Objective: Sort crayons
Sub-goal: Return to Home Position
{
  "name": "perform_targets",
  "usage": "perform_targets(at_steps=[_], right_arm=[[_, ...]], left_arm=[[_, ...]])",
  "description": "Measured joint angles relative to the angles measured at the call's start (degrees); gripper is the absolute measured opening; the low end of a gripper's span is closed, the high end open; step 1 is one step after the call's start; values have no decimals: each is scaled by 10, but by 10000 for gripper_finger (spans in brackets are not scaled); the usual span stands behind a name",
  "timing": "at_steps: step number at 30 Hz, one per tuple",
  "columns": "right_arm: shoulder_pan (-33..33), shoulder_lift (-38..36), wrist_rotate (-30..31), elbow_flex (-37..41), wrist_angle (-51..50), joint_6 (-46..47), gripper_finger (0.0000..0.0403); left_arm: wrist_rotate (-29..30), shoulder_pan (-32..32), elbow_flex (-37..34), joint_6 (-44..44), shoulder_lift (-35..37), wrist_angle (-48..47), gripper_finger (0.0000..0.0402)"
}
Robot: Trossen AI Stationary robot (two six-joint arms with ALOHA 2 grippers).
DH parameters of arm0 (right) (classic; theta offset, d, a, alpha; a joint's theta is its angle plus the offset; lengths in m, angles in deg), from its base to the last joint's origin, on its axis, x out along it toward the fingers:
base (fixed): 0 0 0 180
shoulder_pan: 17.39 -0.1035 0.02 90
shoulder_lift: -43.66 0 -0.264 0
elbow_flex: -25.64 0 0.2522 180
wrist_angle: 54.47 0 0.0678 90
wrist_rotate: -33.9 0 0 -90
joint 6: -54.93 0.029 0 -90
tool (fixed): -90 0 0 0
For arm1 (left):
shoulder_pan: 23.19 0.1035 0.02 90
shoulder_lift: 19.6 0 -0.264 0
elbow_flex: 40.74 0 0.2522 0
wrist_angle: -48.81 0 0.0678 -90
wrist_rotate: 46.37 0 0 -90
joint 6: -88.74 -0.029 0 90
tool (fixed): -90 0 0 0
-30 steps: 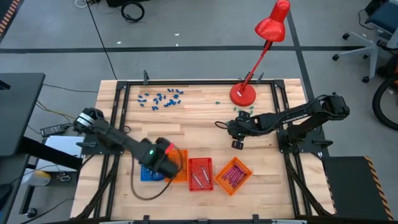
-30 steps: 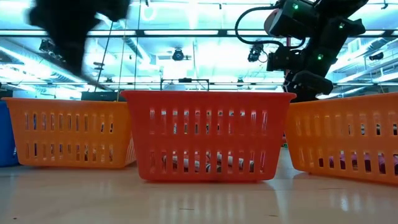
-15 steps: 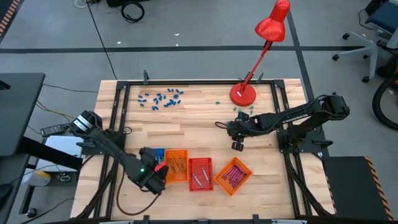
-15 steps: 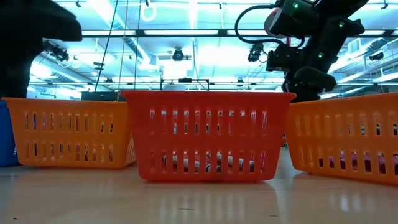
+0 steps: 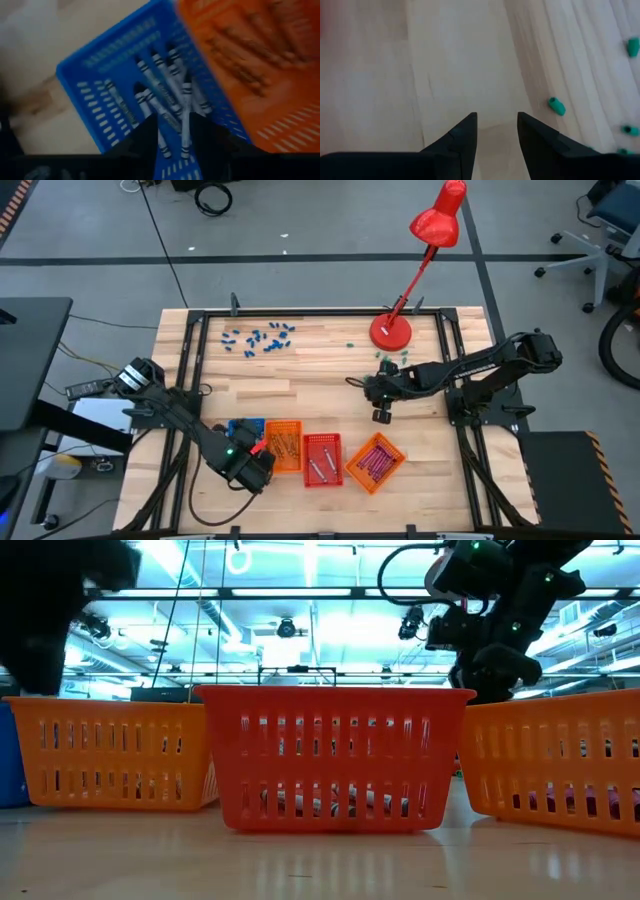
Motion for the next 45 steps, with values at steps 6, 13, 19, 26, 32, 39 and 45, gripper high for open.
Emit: perform_targets(at_steps=[6,13,19,26,32,39,45], right_arm=[[-21,0,0,0,75,-72,144],[-21,0,7,77,281,-175,144],[22,-14,8,149,418,-197,144],[101,-84,-79,170,433,-198,144],[166,-166,-116,200,433,-172,144],[191,-264,-124,206,430,-136,144],[187,-312,-140,206,387,-116,144]], left_arm=[[110,10,65,-197,0,13,125],[319,30,79,-392,0,18,125],[397,69,78,-526,0,-7,125],[487,111,78,-579,23,-101,125],[494,149,78,-644,69,-120,125],[438,237,78,-878,87,-5,125],[264,316,77,-1111,86,163,125]])
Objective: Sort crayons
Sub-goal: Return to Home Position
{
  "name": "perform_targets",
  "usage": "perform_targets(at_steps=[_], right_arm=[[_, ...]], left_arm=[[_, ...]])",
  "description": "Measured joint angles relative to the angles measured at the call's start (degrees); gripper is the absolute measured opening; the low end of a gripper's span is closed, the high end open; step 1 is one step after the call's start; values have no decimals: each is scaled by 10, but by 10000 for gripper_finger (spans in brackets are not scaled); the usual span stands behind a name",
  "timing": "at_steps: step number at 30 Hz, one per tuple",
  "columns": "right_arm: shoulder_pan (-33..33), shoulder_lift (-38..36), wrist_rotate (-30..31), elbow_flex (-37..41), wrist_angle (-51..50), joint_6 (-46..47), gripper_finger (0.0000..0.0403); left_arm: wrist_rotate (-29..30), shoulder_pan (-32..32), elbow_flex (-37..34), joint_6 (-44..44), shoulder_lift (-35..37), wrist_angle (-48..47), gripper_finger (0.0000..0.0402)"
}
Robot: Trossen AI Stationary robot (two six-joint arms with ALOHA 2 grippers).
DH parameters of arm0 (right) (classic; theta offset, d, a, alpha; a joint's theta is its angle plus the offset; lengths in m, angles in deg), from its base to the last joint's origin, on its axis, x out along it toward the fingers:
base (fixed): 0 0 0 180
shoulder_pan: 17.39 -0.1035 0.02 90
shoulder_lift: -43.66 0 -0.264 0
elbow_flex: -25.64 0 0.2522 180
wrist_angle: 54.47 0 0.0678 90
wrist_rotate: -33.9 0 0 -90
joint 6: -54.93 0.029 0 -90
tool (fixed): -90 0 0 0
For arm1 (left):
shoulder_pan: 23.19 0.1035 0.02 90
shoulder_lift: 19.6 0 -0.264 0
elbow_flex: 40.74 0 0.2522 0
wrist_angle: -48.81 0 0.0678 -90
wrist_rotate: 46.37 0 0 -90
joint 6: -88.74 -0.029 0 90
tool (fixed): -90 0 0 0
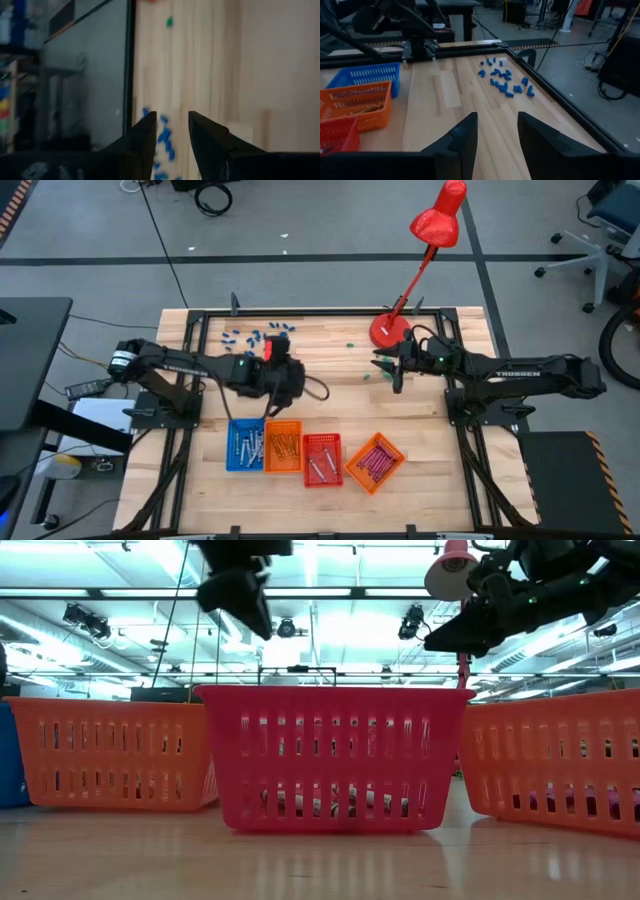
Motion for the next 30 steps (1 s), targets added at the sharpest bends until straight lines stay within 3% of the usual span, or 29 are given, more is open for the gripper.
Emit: perform_targets(at_steps=[9,16,30], right_arm=[[0,-99,-1,0,-65,5,144],[10,-187,1,-1,-96,4,144],[24,-289,26,-1,-100,-44,144]], left_arm=[[-213,87,-20,-80,2,88,124],[-217,109,-151,-111,81,204,107],[-218,110,-447,-58,396,512,82]])
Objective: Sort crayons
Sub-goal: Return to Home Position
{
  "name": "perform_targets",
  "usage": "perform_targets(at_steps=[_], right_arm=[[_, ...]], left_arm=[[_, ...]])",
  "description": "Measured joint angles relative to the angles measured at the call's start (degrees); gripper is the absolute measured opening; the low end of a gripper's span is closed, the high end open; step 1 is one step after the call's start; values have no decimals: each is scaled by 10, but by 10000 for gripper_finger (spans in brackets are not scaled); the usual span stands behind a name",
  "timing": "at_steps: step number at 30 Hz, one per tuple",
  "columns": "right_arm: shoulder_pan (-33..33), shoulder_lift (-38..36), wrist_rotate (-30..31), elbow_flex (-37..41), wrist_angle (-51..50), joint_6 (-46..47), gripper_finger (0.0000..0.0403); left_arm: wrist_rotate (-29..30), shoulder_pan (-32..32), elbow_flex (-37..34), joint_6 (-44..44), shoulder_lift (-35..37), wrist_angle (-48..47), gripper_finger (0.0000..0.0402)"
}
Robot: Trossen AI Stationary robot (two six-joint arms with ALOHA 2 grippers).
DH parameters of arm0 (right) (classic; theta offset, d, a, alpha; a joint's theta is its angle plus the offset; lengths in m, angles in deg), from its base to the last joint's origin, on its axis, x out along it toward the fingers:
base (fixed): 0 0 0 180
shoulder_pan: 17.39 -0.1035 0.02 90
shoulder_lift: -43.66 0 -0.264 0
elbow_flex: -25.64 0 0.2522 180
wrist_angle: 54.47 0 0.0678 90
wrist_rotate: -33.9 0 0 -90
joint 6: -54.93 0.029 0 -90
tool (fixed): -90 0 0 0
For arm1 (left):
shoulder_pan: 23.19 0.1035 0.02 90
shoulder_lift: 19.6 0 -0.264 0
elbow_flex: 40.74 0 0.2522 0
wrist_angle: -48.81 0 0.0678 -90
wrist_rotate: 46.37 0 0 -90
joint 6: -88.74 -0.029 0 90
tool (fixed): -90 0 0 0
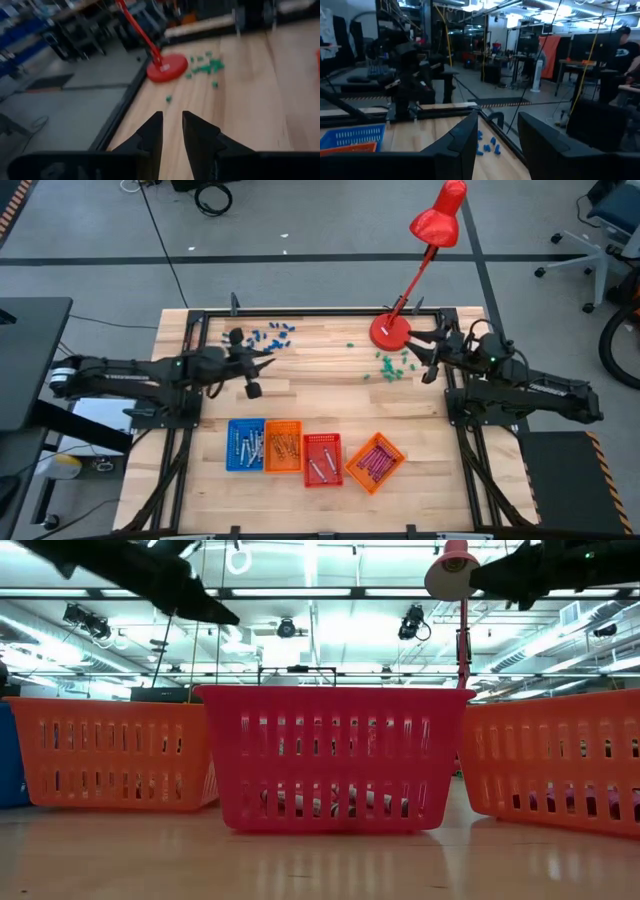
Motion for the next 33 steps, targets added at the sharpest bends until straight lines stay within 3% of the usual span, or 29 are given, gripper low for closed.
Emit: perform_targets(at_steps=[7,16,26,33], right_arm=[[1,-7,28,0,2,-21,144],[18,-32,44,49,59,-26,144],[60,-80,54,130,122,28,141],[105,-82,12,130,121,39,122]], left_arm=[[0,0,-116,23,77,145,82],[0,0,-211,-19,164,233,82],[0,6,-264,-50,296,222,82],[-17,46,-265,-41,342,156,62]])
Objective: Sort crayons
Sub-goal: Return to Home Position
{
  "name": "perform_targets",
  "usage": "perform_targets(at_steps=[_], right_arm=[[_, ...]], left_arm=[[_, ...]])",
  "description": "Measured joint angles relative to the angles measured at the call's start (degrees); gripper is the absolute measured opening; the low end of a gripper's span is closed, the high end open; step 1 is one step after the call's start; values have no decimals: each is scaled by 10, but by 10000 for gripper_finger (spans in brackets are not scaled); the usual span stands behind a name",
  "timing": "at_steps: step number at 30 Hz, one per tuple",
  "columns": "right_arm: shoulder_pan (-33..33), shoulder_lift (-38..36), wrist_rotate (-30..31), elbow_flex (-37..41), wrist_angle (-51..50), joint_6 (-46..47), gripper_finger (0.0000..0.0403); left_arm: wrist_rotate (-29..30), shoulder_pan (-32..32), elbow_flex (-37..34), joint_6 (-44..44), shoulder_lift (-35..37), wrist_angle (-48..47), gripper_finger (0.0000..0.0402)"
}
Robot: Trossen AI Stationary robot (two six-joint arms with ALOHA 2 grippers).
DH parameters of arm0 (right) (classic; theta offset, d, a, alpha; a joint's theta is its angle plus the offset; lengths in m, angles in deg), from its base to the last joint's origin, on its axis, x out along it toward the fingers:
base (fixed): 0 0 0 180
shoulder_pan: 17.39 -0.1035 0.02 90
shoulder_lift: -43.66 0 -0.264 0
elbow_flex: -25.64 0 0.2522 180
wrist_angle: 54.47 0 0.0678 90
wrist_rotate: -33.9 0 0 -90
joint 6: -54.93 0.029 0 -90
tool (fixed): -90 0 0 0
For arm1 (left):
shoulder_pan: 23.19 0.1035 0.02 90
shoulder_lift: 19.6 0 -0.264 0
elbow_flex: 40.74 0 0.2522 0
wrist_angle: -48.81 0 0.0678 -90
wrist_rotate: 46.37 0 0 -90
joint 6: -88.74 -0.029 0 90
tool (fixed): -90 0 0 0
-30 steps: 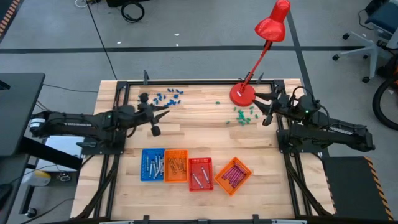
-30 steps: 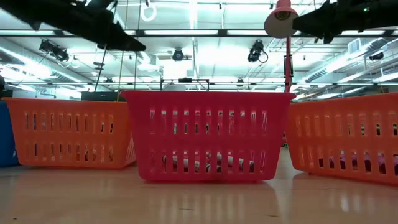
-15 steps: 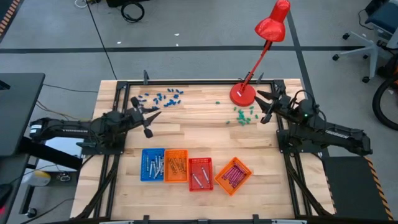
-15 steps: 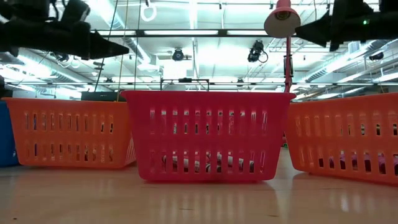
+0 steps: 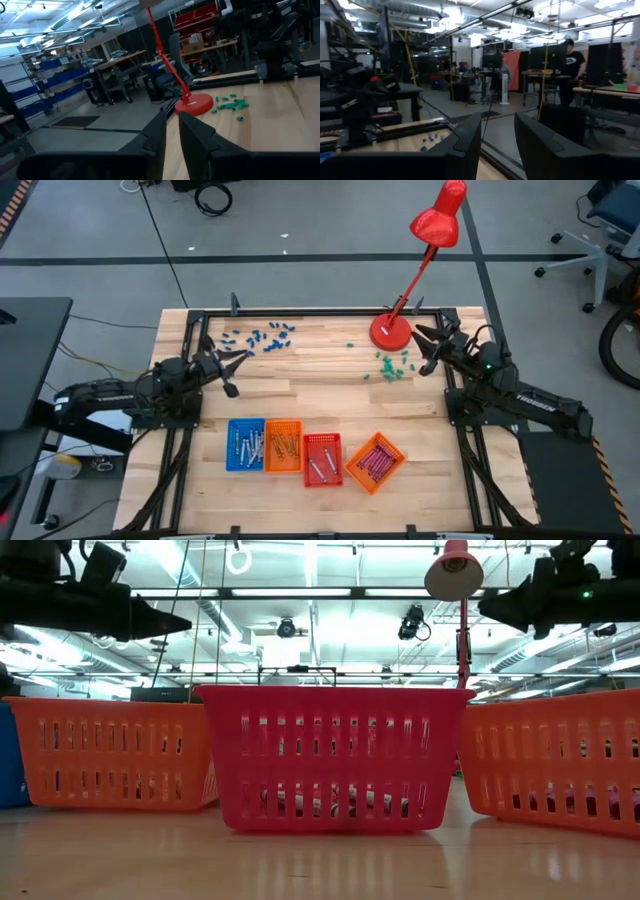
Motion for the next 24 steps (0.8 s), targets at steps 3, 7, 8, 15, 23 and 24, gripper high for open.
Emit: perform_targets(at_steps=[3,7,8,15,23,24], right_arm=[[16,-7,-2,0,-1,0,115],[31,-26,-19,0,-2,-1,112],[33,-33,-21,0,-7,-1,112],[35,-81,-21,0,-58,18,112],[35,-84,-21,62,30,58,112],[35,-83,-21,76,51,62,112]], left_arm=[[-9,13,0,10,19,-23,47],[-10,21,0,12,51,-49,32],[-10,22,0,12,60,-56,29],[-9,22,0,8,129,-92,13],[-15,22,0,27,140,-108,12],[-16,22,0,32,140,-109,12]])
